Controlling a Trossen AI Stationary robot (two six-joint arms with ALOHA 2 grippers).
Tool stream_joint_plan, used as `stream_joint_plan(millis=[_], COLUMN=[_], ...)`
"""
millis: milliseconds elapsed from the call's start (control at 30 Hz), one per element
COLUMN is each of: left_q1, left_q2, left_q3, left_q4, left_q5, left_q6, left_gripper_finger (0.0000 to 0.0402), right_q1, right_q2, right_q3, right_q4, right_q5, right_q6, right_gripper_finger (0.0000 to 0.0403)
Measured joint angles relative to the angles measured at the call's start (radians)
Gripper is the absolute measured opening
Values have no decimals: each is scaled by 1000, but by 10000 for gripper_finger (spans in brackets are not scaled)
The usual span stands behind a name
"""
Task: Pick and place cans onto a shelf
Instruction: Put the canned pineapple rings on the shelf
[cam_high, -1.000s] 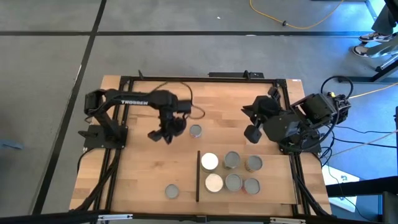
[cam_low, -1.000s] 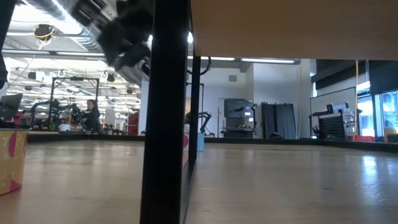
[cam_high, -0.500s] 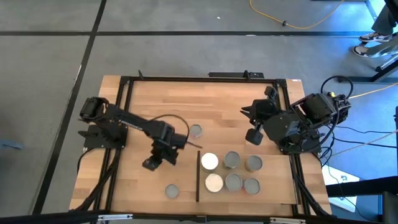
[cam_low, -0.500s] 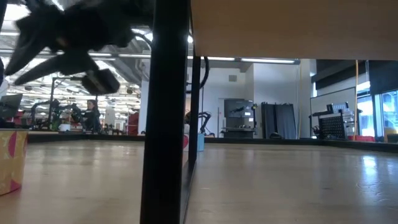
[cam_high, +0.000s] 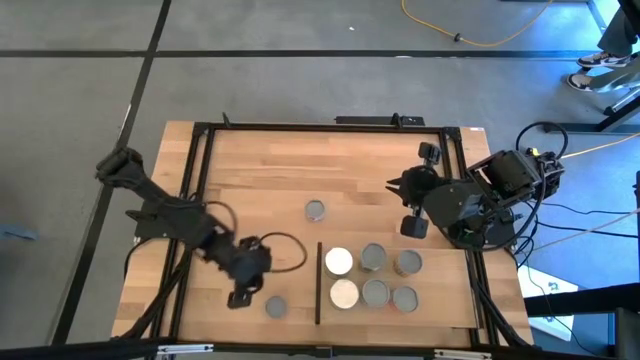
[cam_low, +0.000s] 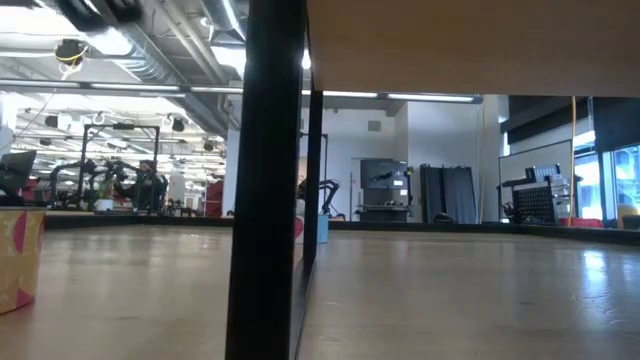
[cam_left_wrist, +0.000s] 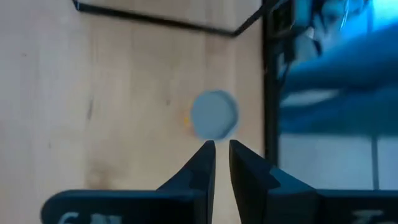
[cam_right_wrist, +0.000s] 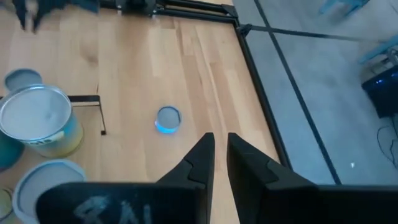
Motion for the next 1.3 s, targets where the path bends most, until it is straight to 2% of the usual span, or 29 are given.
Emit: stream_joint_plan(millis=[67, 200, 300, 433, 533, 733, 967, 1133, 1300], left_q1=[-57, -135, -149, -160, -162, -184, -190, -193, -196], left_q2=[-8, -5, 9, 19, 50, 134, 242, 301, 320], left_q3=[0, 0, 0, 1, 1, 1, 1, 1, 1], left_q4=[33, 73, 82, 84, 82, 105, 157, 159, 169], left_q5=[-46, -65, -64, -68, -63, -99, -194, -198, -189], left_q6=[-77, -174, -252, -246, -158, 219, 452, 608, 647], left_gripper_finger=[39, 39, 39, 39, 39, 39, 39, 39, 39], right_q1=[0, 0, 0, 0, 0, 0, 0, 0, 0], right_q2=[0, 0, 0, 0, 0, 0, 0, 0, 0], right_q3=[0, 0, 0, 0, 0, 0, 0, 0, 0], right_q4=[0, 4, 14, 31, 48, 53, 53, 53, 52], right_q5=[-3, -11, -11, -11, -10, -10, -10, -10, -10], right_q6=[-23, -46, -50, -47, -48, -47, -45, -44, -44], right_gripper_finger=[46, 46, 46, 46, 46, 46, 46, 46, 46])
